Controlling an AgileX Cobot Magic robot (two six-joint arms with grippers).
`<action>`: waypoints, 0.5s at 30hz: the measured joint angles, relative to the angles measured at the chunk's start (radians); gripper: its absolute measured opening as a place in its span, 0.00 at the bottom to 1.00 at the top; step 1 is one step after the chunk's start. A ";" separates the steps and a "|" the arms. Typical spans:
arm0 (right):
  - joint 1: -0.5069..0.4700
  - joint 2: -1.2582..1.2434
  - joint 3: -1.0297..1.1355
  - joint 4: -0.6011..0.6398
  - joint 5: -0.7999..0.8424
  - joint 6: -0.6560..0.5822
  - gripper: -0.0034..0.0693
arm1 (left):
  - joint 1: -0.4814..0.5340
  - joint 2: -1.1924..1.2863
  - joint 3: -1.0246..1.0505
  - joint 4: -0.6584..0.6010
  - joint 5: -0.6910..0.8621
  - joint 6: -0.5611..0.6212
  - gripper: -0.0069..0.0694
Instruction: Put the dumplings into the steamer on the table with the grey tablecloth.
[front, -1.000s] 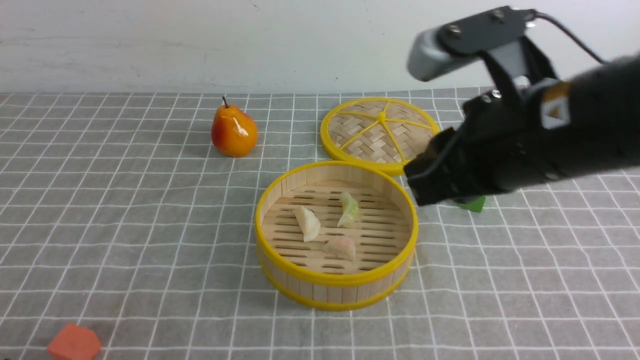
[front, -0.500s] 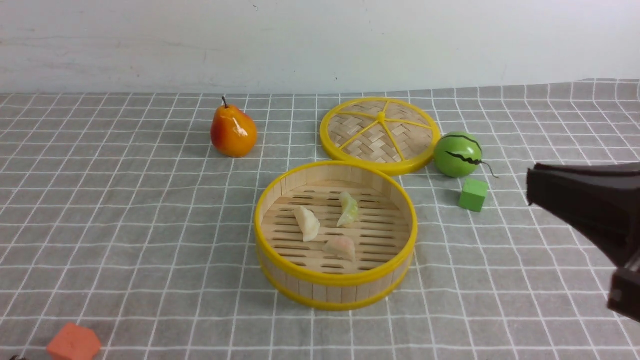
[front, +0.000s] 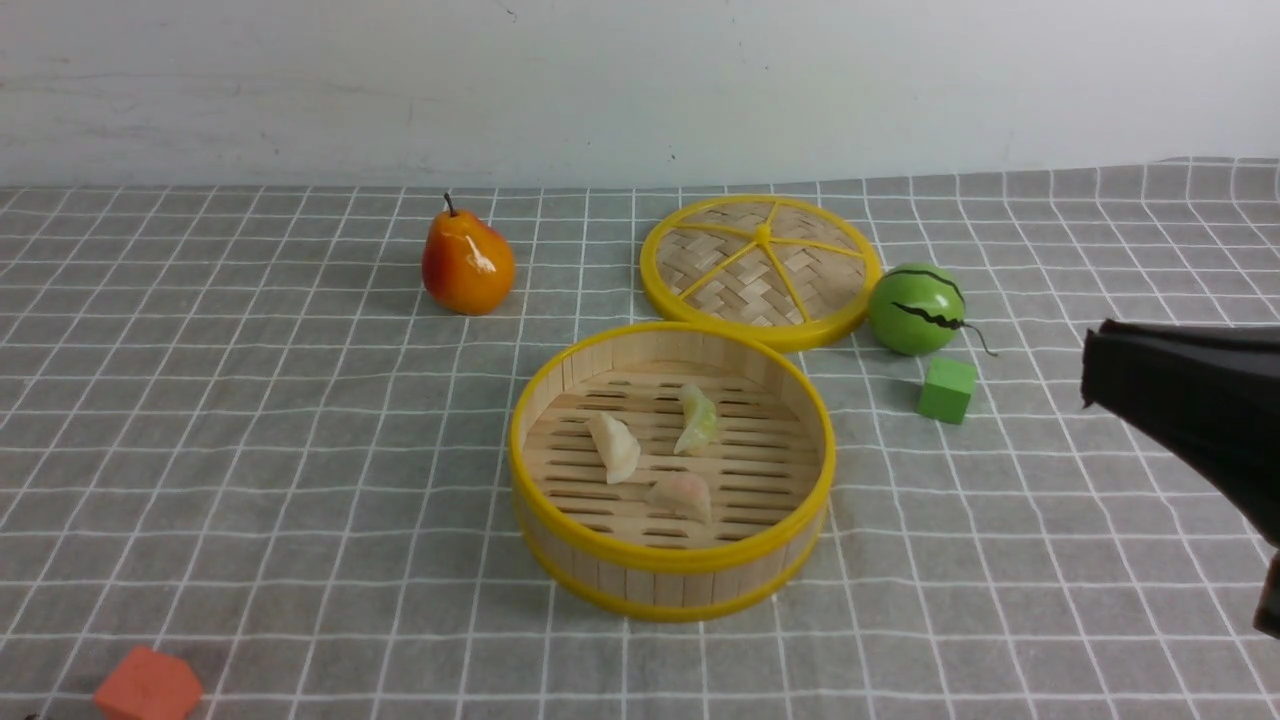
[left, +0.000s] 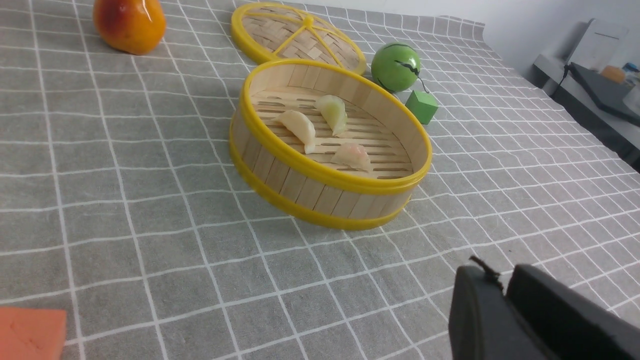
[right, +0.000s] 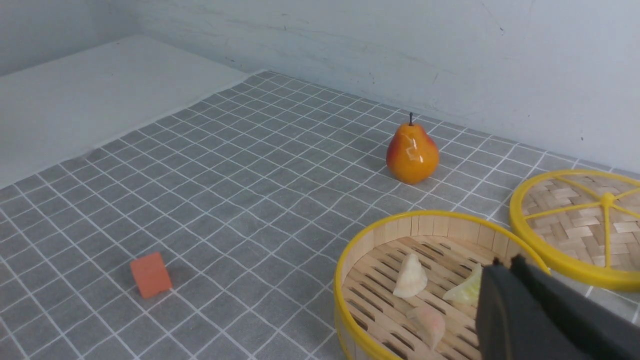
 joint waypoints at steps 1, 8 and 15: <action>0.000 0.000 0.000 0.000 0.000 0.000 0.03 | 0.000 0.000 0.000 0.000 0.000 0.000 0.20; -0.023 -0.044 0.076 -0.030 -0.030 0.000 0.03 | 0.000 0.000 0.000 -0.001 0.000 0.000 0.21; -0.323 -0.339 0.407 -0.170 -0.091 0.105 0.03 | 0.000 0.000 0.000 -0.001 0.000 0.000 0.21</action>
